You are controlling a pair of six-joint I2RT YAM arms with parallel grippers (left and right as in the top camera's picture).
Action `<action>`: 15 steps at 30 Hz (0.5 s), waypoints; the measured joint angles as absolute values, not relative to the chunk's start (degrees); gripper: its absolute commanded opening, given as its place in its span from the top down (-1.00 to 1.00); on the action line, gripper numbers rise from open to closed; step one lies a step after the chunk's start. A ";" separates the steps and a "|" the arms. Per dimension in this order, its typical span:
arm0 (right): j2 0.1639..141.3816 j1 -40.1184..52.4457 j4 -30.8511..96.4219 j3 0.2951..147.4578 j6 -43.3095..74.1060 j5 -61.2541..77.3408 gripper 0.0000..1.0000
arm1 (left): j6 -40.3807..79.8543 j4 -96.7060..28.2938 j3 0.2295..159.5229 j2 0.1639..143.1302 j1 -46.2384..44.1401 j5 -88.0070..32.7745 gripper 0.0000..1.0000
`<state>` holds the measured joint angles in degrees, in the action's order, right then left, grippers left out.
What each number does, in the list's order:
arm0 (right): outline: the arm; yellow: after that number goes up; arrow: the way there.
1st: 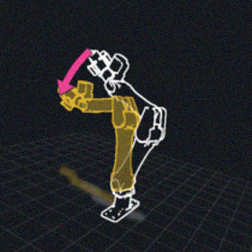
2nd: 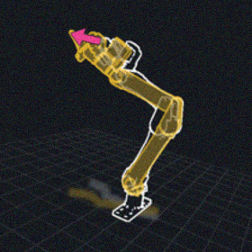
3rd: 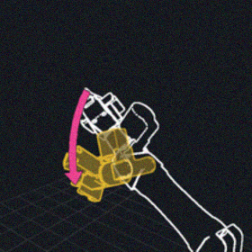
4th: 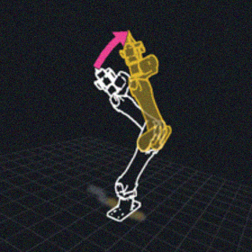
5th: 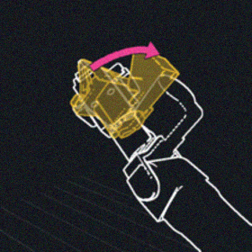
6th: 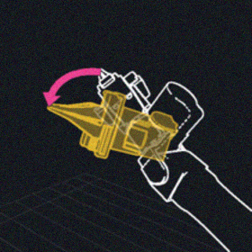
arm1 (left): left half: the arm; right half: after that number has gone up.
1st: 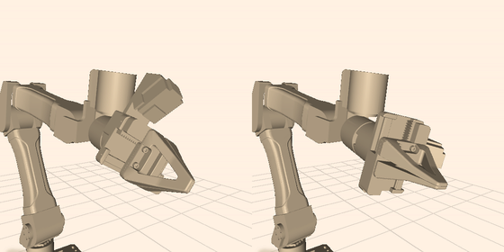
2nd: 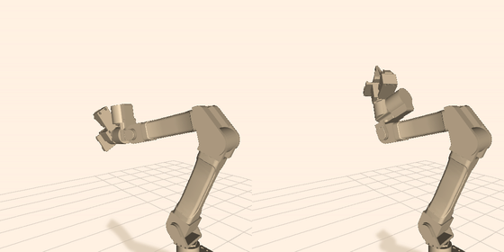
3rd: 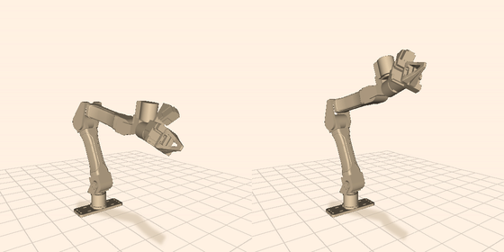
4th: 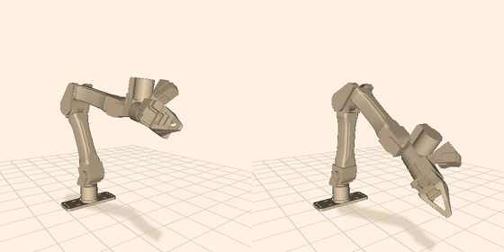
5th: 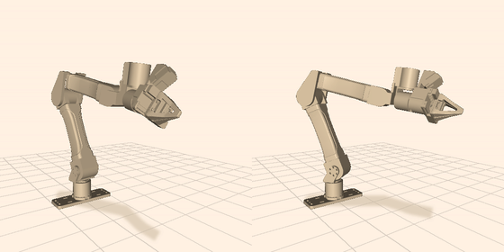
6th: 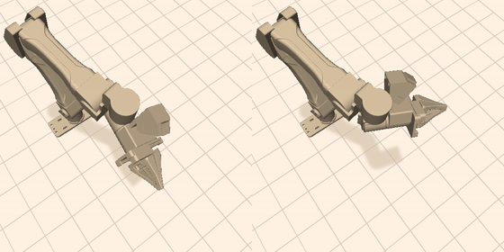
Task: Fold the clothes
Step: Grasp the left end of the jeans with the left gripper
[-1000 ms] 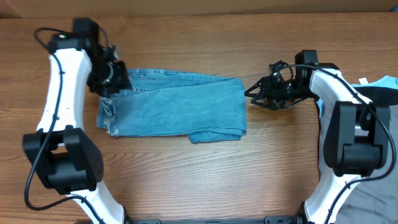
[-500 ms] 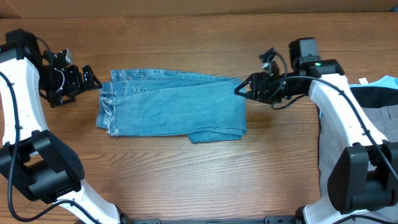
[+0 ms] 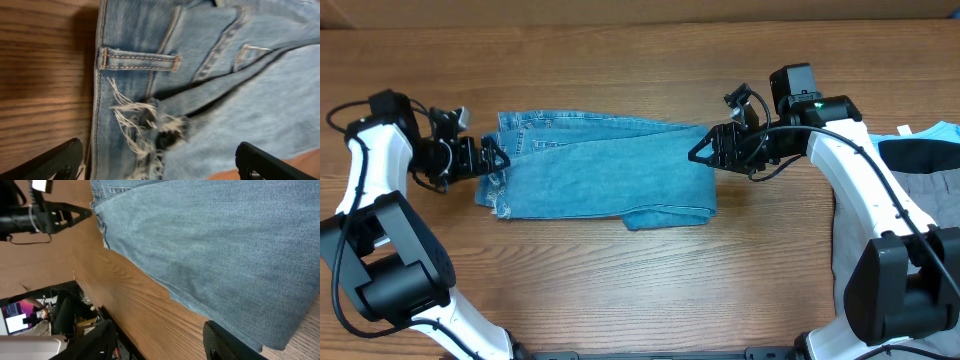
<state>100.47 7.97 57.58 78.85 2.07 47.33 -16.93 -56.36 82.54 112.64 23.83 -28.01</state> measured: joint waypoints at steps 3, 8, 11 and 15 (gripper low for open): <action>100.47 7.97 57.60 78.85 2.09 47.31 -0.20 | -16.97 -52.90 80.14 112.64 23.83 -27.88 -1.00; 100.47 7.99 57.67 78.85 2.11 47.29 -0.19 | -17.15 -48.05 76.20 112.64 23.83 -27.88 -1.00; 100.47 7.97 57.60 78.85 2.11 47.20 -0.19 | -17.15 -45.98 74.06 112.64 23.83 -27.99 -1.00; 100.49 7.97 57.63 78.85 2.13 47.13 -0.19 | -17.17 -44.73 72.64 113.25 23.66 -29.15 -0.94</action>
